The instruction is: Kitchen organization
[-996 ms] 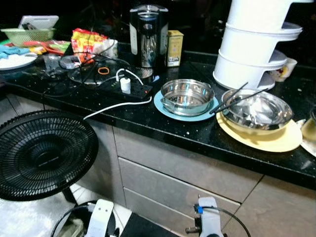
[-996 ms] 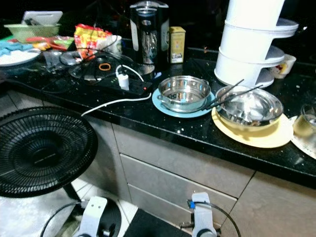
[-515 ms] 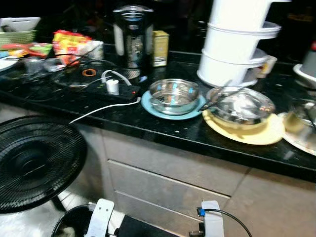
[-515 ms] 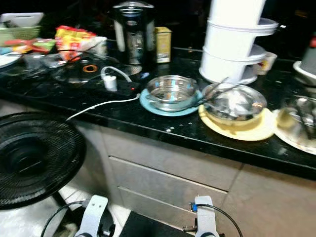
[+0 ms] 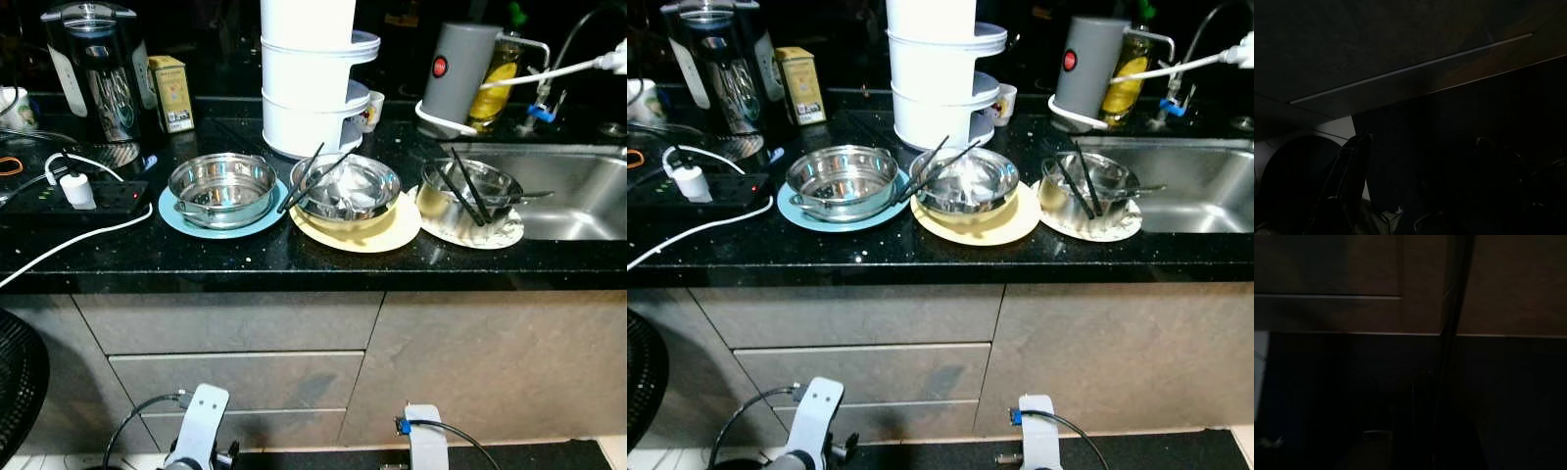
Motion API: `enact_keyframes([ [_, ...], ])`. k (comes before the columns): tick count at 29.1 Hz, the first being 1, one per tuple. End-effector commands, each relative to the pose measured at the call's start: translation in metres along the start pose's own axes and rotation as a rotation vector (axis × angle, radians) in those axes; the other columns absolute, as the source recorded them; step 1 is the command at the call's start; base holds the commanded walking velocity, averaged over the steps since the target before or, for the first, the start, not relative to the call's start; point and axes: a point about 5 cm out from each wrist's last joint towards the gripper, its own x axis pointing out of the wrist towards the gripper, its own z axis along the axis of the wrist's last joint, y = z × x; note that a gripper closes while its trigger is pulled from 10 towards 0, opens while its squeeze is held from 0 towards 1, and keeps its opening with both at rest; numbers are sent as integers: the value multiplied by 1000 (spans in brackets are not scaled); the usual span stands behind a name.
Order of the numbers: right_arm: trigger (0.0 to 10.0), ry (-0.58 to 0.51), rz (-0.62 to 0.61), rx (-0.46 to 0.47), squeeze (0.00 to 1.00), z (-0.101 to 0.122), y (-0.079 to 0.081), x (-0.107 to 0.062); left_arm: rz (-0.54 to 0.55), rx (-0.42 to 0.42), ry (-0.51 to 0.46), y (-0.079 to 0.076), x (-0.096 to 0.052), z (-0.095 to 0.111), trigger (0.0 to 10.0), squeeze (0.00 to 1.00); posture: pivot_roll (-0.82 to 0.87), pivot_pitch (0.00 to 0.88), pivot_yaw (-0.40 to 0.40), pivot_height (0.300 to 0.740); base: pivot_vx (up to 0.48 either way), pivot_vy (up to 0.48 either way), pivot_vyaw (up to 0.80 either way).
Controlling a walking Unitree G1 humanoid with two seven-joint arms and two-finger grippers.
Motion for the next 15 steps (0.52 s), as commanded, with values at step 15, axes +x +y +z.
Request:
enact_keyframes([
  [15,10000,13,-8,-4,0,-3,-4,-1,27,-50,35,3,-2,-9,10000,0,-63,124,-29,740,0,-154,0],
])
